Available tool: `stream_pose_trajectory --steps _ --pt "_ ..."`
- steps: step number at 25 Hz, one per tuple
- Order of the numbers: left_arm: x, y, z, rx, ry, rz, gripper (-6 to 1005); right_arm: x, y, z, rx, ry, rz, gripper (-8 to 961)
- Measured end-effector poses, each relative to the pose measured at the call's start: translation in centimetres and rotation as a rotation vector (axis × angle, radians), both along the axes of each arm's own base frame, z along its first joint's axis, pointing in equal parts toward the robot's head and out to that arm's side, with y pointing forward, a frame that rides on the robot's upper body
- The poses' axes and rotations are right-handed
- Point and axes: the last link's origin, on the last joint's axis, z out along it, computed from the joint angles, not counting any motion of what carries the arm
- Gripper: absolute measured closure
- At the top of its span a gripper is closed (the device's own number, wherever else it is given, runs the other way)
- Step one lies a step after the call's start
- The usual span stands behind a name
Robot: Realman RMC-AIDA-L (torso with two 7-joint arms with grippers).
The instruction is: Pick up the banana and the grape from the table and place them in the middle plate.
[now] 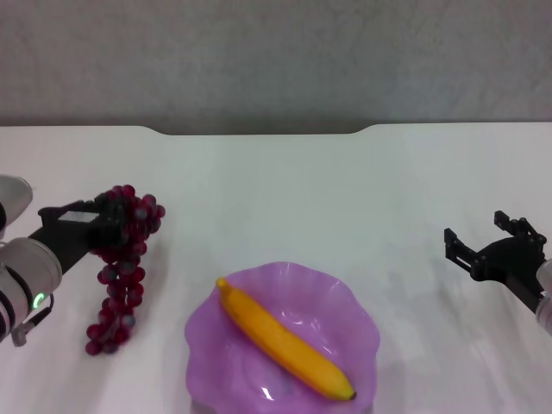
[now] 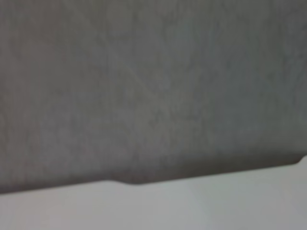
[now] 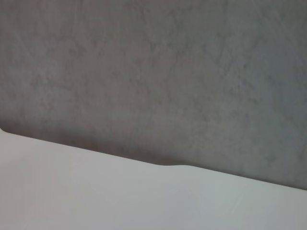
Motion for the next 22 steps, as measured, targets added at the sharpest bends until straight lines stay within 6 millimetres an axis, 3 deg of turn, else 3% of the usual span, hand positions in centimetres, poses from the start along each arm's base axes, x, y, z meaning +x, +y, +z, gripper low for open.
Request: stream_pose_trajectory --steps 10,22 --pt "2.9 -1.2 2.5 0.059 0.006 -0.094 864 0.2 -0.1 -0.1 -0.005 -0.004 -0.007 71" --pt "8.8 -4.1 6.1 0.067 0.046 -0.286 873 0.3 -0.2 -0.1 -0.007 -0.005 -0.013 71"
